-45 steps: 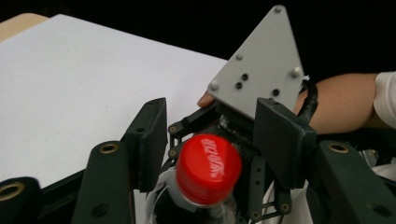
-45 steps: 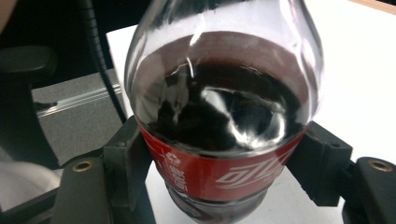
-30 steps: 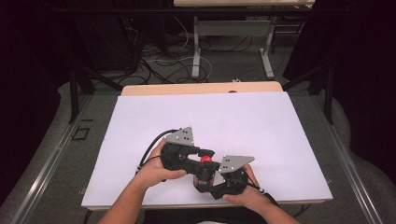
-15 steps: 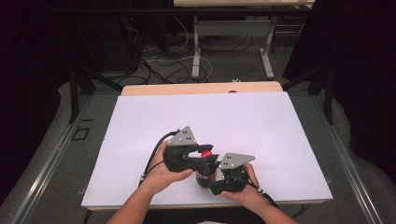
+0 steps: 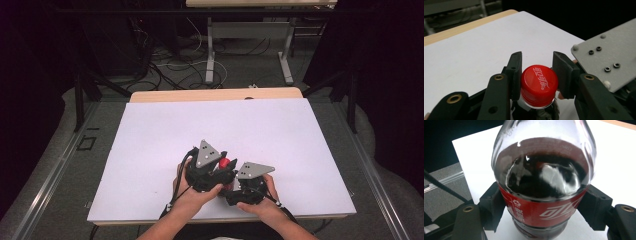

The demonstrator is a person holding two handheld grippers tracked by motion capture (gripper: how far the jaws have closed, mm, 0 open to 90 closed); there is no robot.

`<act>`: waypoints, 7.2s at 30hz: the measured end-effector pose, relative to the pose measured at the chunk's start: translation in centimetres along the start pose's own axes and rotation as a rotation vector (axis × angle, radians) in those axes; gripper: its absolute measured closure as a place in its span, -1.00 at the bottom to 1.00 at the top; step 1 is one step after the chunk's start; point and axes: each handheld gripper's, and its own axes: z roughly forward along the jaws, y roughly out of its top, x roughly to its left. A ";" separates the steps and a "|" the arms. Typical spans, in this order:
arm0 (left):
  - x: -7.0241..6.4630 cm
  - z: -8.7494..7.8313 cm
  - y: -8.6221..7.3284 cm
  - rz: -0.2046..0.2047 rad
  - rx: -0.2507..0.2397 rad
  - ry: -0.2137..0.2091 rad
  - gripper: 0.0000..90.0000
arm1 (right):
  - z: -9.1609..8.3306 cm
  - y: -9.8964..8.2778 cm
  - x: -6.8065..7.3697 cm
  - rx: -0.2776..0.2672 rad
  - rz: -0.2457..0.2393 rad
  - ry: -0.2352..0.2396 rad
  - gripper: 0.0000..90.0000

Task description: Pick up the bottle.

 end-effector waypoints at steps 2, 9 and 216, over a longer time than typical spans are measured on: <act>-0.5 0.1 0.0 -0.014 -0.008 0.032 0.37 | 0.1 0.0 0.0 -0.001 -0.001 0.002 -0.36; -0.7 0.1 0.1 -0.031 -0.001 0.053 0.36 | 0.0 -0.1 0.0 0.004 0.007 0.001 -0.36; 5.7 -0.6 0.6 0.163 0.045 -0.511 0.38 | 0.2 0.1 0.8 -0.002 -0.036 0.067 -0.36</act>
